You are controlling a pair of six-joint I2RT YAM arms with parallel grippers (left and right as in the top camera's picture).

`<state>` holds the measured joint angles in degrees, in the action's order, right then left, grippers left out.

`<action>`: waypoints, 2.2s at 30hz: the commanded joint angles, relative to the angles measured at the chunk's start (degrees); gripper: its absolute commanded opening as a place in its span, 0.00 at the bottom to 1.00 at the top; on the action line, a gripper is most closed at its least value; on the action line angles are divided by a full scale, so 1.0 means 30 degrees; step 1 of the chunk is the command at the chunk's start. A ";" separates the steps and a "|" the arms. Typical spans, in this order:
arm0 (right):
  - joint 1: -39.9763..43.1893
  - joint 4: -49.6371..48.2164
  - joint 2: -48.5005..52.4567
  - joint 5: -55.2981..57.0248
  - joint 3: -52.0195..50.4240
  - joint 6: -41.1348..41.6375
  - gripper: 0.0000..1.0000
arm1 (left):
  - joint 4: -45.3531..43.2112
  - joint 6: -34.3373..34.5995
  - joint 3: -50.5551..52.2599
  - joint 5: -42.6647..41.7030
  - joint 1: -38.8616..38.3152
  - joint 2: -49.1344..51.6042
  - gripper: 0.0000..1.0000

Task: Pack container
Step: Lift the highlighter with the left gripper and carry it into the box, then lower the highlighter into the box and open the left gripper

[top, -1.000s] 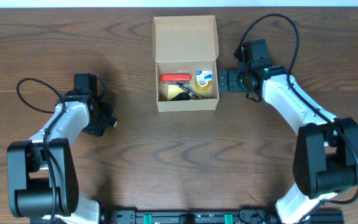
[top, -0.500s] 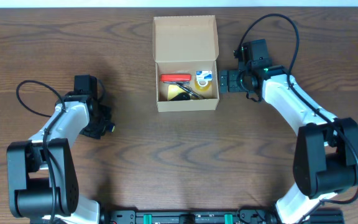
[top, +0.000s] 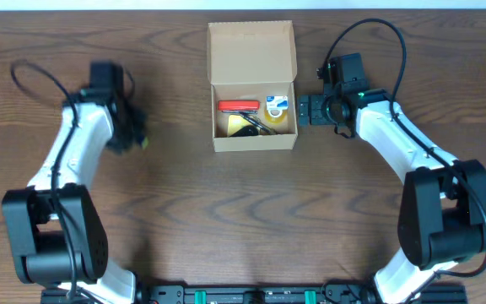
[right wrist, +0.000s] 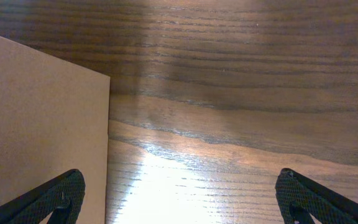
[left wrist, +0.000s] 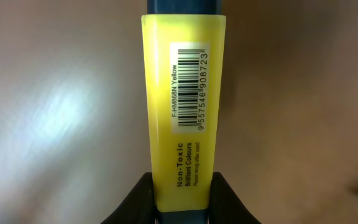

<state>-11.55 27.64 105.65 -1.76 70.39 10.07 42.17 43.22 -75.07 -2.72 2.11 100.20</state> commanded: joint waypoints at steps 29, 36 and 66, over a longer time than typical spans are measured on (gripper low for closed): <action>0.0087 0.0015 0.0007 -0.0066 0.0015 0.0197 0.99 | 0.2331 -2.5070 -1.3981 -0.3971 -0.7227 0.5566 0.06; 0.0087 0.0015 0.0007 -0.0066 0.0015 0.0197 0.99 | 0.7614 -3.4556 -1.3974 -0.3993 -0.8575 0.5566 0.05; 0.0087 0.0015 0.0007 -0.0066 0.0015 0.0197 0.99 | 0.7461 -4.0239 -1.3741 -0.4218 -0.9289 1.0200 0.06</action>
<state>-11.55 27.62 105.65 -1.76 70.39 10.07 64.77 -77.14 -115.66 -17.61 -25.52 128.38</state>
